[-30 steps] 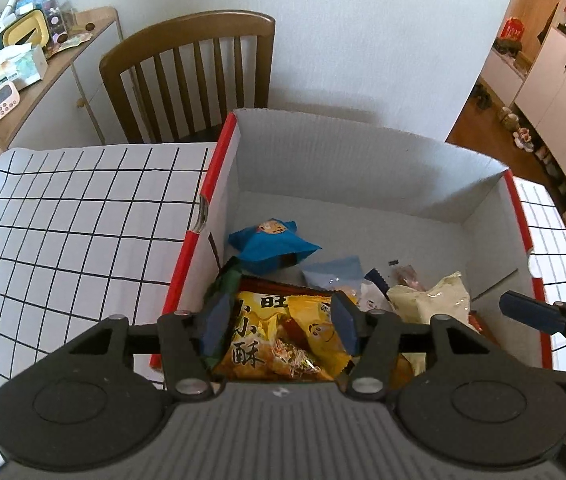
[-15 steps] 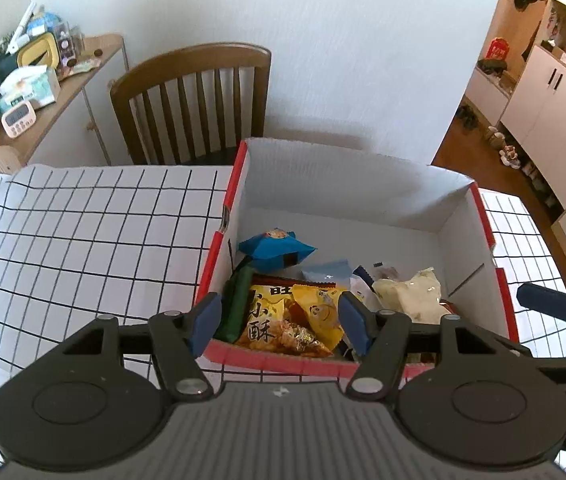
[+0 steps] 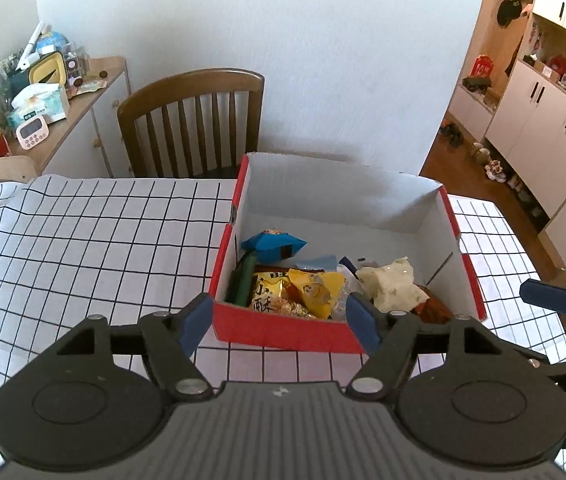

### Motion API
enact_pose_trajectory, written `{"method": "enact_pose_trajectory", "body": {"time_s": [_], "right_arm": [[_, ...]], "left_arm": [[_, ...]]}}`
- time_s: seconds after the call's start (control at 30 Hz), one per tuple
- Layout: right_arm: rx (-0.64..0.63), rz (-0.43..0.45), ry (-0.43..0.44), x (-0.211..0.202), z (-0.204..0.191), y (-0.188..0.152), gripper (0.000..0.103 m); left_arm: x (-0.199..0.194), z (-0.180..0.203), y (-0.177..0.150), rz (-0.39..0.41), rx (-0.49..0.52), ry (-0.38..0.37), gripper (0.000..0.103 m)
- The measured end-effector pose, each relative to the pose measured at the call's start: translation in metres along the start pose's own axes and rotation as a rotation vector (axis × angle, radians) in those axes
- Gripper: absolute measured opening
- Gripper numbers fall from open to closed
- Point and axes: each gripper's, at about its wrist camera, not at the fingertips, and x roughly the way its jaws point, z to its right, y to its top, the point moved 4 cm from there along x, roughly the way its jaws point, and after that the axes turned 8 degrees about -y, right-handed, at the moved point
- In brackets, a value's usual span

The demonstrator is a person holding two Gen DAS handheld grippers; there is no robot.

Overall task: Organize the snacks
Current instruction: 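Move both tools back toward the purple candy and brown square snack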

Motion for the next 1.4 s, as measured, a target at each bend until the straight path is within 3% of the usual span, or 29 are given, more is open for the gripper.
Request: {"method": "enact_pose_trajectory", "body": {"time_s": [0.53, 0.7, 0.97, 1.4], "right_arm": [[0.036, 0.014, 0.084, -0.038, -0.007, -0.032, 0.103], [0.058, -0.014, 0.095, -0.039, -0.006, -0.05, 0.103], [0.027, -0.094, 0.048, -0.025, -0.006, -0.091, 0.103], [0.071, -0.214, 0.0, 0.013, 0.01, -0.108, 0.102]], "left_arm": [[-0.036, 0.008, -0.05, 0.011, -0.019, -0.057, 0.084], [-0.033, 0.002, -0.075, -0.037, -0.048, -0.06, 0.091], [-0.014, -0.008, -0.121, -0.147, -0.087, -0.029, 0.091], [0.032, -0.009, -0.144, -0.294, -0.183, 0.058, 0.091]]}}
